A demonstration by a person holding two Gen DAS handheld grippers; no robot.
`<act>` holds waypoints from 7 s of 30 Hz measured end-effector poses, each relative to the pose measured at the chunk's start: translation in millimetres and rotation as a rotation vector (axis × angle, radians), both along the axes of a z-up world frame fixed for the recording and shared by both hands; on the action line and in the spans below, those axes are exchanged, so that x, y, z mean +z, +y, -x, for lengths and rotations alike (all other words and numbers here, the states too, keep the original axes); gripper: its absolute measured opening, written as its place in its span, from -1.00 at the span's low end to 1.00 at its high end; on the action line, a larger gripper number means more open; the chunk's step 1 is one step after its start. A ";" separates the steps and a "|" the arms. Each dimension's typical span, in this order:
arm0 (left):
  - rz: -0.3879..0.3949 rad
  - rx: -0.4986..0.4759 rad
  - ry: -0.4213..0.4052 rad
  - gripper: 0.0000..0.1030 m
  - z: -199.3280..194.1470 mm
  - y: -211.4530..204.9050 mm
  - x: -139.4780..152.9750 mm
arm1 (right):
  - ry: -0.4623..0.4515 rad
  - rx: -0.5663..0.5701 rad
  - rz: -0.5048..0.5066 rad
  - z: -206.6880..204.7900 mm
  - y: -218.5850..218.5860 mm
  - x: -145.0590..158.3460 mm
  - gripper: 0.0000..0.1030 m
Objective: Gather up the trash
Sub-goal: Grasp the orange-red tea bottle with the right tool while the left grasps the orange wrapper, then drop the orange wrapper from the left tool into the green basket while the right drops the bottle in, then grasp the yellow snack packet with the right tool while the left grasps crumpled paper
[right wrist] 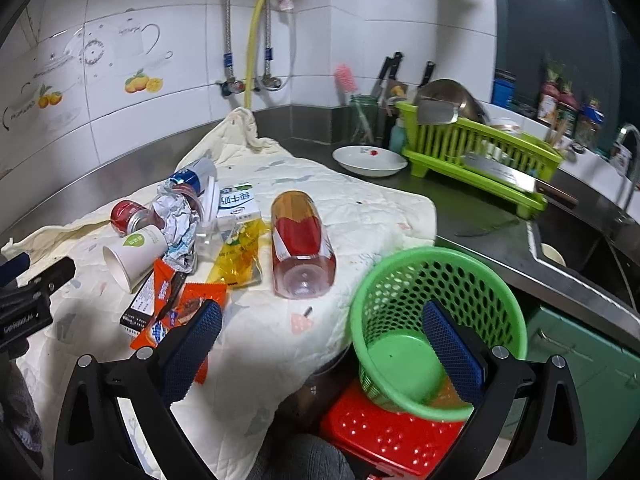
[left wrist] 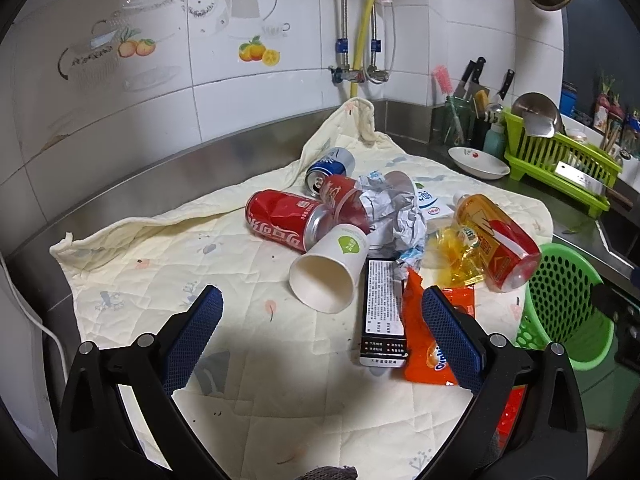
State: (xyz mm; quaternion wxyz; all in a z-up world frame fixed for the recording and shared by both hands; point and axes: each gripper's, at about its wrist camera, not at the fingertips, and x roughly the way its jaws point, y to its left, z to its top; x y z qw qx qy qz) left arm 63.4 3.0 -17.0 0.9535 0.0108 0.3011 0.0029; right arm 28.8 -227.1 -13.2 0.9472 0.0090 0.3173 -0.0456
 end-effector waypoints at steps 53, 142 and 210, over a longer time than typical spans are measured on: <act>0.051 -0.298 0.291 0.19 -58.9 -64.8 -69.8 | 0.384 0.210 -0.120 -205.6 -31.2 -63.1 0.21; 0.197 -0.615 0.304 -0.18 -118.7 -214.0 -56.5 | 0.593 -0.144 -0.294 -144.9 -196.0 -191.7 0.27; 0.256 -0.251 0.220 0.03 -121.2 -9.3 -31.6 | 0.287 0.298 -0.213 -179.2 9.2 -85.3 0.27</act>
